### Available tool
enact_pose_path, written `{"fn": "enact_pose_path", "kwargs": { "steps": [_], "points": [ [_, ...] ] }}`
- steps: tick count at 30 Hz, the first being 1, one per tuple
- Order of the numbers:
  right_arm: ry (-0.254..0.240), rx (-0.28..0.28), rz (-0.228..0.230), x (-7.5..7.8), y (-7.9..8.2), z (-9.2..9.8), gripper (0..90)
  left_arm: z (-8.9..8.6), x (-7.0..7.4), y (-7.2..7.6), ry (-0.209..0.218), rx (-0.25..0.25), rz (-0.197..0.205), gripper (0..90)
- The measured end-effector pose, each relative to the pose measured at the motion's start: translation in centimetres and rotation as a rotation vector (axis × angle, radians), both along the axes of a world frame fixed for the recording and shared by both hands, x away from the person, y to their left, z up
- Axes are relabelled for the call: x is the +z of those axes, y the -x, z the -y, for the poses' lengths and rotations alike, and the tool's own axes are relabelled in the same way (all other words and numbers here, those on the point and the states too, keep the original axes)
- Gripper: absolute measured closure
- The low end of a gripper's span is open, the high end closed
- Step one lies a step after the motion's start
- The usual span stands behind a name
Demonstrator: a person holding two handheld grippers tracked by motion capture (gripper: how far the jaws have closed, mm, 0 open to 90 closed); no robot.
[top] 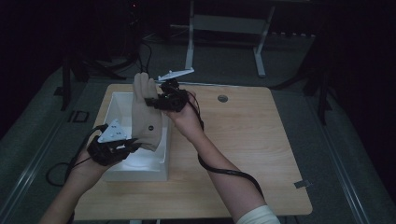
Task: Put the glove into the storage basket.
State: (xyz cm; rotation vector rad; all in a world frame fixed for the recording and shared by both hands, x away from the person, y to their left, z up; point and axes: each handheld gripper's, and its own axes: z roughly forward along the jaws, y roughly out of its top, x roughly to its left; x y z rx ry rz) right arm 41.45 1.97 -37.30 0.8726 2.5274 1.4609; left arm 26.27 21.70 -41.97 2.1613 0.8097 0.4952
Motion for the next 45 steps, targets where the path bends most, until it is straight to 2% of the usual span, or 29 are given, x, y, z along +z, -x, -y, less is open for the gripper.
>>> {"fn": "enact_pose_path", "kwargs": {
  "steps": [5,9,11,16,20,28,32,37,40,43,44,45],
  "points": [
    [0.012,0.003,-0.011,-1.1,-0.1,-1.1,70.3,-1.4,-1.3,0.1,0.01,0.034,-0.023,81.5],
    [0.028,-0.001,-0.033,-2.6,-0.2,-1.9,70.4,-1.8,-2.6,0.0,0.007,0.057,-0.042,81.4],
    [0.038,0.0,-0.042,-3.3,-0.3,-2.2,70.4,-1.7,-3.3,0.1,0.013,0.065,-0.051,81.4],
    [0.088,0.0,-0.056,-5.2,-0.6,-3.2,70.4,-1.1,-4.5,0.2,-0.016,0.077,-0.067,81.3],
    [0.119,-0.007,-0.077,-6.5,-1.0,-3.9,70.4,-0.9,-5.8,0.1,-0.002,0.095,-0.072,81.3],
    [0.154,-0.011,-0.102,-7.8,-1.7,-4.4,70.2,-0.8,-7.2,-0.1,0.02,0.106,-0.073,81.2],
    [0.162,-0.014,-0.108,-8.0,-1.9,-4.5,69.7,-0.5,-7.4,-0.4,0.014,0.113,-0.061,81.3],
    [0.192,-0.014,-0.105,-7.9,-2.1,-4.7,69.0,-0.2,-7.4,-0.9,0.017,0.115,-0.07,81.2],
    [0.204,-0.02,-0.108,-8.0,-2.4,-4.8,64.0,0.1,-7.6,-1.4,0.01,0.11,-0.089,81.0],
    [0.219,-0.016,-0.119,-7.9,-2.4,-5.0,52.6,0.3,-8.0,-1.8,-0.002,0.108,-0.134,77.2],
    [0.224,-0.016,-0.122,-7.9,-2.4,-5.1,47.6,0.4,-8.2,-2.0,0.003,0.107,-0.152,73.7],
    [0.234,-0.016,-0.113,-7.8,-2.3,-5.2,44.6,0.4,-8.3,-2.2,-0.001,0.108,-0.168,65.9]
  ]
}}
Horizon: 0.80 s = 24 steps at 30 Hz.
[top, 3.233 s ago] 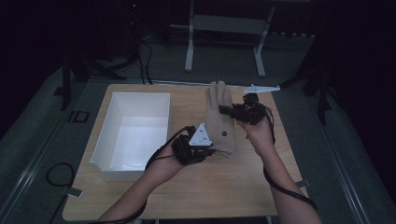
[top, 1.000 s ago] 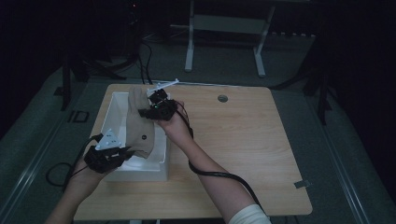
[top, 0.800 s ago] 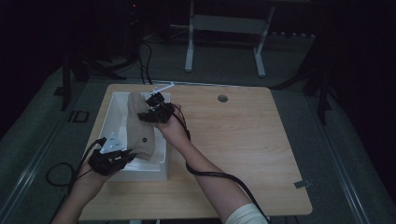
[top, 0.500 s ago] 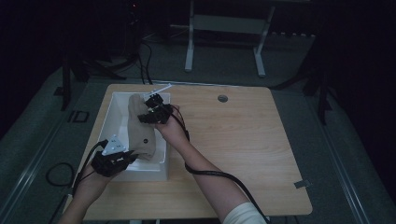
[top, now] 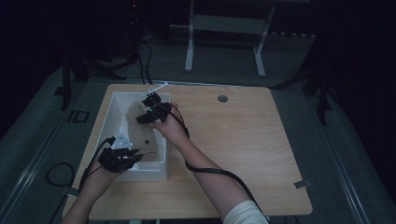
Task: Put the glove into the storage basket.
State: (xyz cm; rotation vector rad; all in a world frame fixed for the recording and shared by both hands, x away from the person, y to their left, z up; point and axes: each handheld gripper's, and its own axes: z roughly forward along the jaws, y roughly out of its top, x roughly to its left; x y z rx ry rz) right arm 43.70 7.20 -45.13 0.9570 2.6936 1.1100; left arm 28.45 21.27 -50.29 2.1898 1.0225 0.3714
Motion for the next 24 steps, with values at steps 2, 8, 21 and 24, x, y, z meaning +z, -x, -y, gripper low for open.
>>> {"fn": "enact_pose_path", "kwargs": {
  "steps": [2,8,21,24],
  "points": [
    [0.022,-0.006,0.034,0.1,0.3,-0.1,40.2,0.1,-0.1,-0.1,0.004,0.007,0.002,62.8],
    [-0.016,0.015,0.038,0.4,0.7,0.5,33.3,0.1,0.2,-0.2,0.048,0.049,0.006,44.5],
    [-0.118,0.093,0.06,2.2,2.4,2.4,16.9,1.2,1.9,0.8,0.157,0.137,0.095,11.6],
    [-0.123,0.095,0.081,2.6,2.8,3.4,15.1,1.3,2.6,1.1,0.2,0.146,0.09,7.6]
  ]
}}
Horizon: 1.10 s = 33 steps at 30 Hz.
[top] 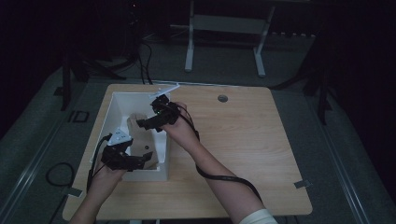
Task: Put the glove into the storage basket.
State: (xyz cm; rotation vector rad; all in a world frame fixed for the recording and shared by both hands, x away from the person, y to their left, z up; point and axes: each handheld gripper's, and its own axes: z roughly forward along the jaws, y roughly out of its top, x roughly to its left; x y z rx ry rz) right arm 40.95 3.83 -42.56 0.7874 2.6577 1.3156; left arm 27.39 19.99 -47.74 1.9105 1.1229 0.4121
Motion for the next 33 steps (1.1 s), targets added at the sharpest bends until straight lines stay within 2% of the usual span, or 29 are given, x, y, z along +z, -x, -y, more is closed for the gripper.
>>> {"fn": "enact_pose_path", "kwargs": {
  "steps": [2,6,8,11,12,16,21,24,26,33],
  "points": [
    [-0.004,0.002,0.007,0.4,0.2,0.8,15.2,0.2,0.5,0.3,0.013,-0.011,0.015,1.6],
    [-0.01,-0.003,0.026,1.1,0.6,2.6,15.7,0.4,1.5,0.6,0.044,-0.016,0.038,1.6],
    [-0.014,-0.008,0.037,1.4,0.9,3.6,15.7,0.7,2.1,0.7,0.043,-0.027,0.048,1.6],
    [-0.017,-0.013,0.043,1.7,1.1,5.0,15.7,1.3,3.0,0.9,0.085,-0.066,0.048,1.6],
    [-0.017,-0.013,0.043,1.7,1.1,5.0,15.7,1.3,3.0,0.9,0.085,-0.066,0.048,1.7],
    [-0.02,-0.031,0.045,2.0,1.4,7.5,15.7,2.9,4.5,1.6,0.097,-0.112,0.074,1.7],
    [-0.017,-0.044,0.058,1.8,1.8,9.9,15.7,5.1,5.2,2.0,0.086,-0.163,0.101,1.7],
    [-0.022,-0.048,0.053,1.5,2.0,11.3,15.7,6.6,5.5,2.4,0.063,-0.203,0.112,1.7],
    [-0.025,-0.049,0.041,1.3,2.2,12.2,15.7,7.7,5.6,2.5,0.053,-0.232,0.113,1.7],
    [-0.027,-0.055,0.04,0.1,3.1,14.4,15.6,10.4,5.4,3.0,0.035,-0.309,0.111,1.7]
  ]
}}
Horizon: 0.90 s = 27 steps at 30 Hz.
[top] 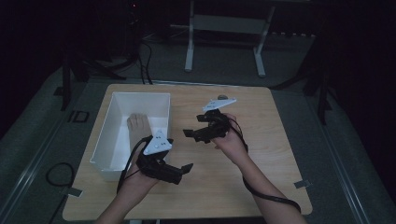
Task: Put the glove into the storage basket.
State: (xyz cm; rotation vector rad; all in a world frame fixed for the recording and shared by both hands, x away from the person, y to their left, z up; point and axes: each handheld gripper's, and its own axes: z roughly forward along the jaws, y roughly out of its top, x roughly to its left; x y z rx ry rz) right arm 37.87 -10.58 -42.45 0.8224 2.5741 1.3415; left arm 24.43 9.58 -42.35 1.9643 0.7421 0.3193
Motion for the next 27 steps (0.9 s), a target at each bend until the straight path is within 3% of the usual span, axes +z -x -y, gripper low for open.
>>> {"fn": "enact_pose_path", "kwargs": {
  "steps": [11,15,21,27],
  "points": [
    [0.002,-0.029,-0.007,-2.6,1.0,3.0,15.3,3.7,-2.0,0.2,-0.029,-0.099,-0.034,1.7],
    [0.003,-0.041,-0.017,-3.6,1.1,4.0,15.3,4.6,-2.9,0.2,-0.022,-0.12,-0.042,1.7],
    [0.013,-0.055,-0.035,-5.5,1.4,5.4,15.0,6.0,-4.8,0.0,-0.037,-0.165,-0.082,1.7],
    [0.044,-0.073,-0.051,-7.9,1.7,6.6,15.0,7.3,-6.9,-0.2,-0.052,-0.206,-0.084,1.7]
  ]
}}
